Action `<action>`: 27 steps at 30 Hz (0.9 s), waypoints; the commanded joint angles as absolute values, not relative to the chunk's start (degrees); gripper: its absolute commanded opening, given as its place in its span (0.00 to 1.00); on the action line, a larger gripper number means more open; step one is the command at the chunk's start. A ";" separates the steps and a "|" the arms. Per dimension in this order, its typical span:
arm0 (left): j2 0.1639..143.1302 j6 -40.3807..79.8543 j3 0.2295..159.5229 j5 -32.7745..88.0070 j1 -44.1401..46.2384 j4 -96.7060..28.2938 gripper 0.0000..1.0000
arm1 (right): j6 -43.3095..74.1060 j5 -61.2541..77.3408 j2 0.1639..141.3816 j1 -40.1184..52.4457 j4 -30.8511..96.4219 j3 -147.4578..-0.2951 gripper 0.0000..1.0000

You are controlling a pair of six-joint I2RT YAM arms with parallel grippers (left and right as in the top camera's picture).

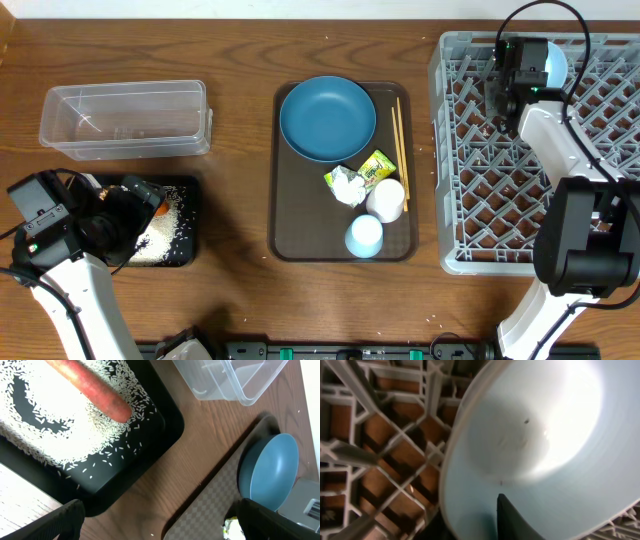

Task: Sort waste into correct bins and load items into the dishwasher rack

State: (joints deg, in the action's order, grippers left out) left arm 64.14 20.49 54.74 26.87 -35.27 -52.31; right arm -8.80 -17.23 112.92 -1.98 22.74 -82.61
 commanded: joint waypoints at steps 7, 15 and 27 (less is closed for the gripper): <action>64.31 19.14 54.87 27.40 -35.62 -52.42 0.98 | -4.56 -19.05 114.61 -1.80 31.14 -90.02 0.01; 64.31 19.14 54.87 27.40 -35.62 -52.42 0.98 | 0.10 -14.15 113.89 -2.17 36.53 -95.70 0.01; 64.31 19.14 54.87 27.40 -35.62 -52.40 0.98 | 7.38 21.78 106.96 -12.08 36.16 -95.94 0.01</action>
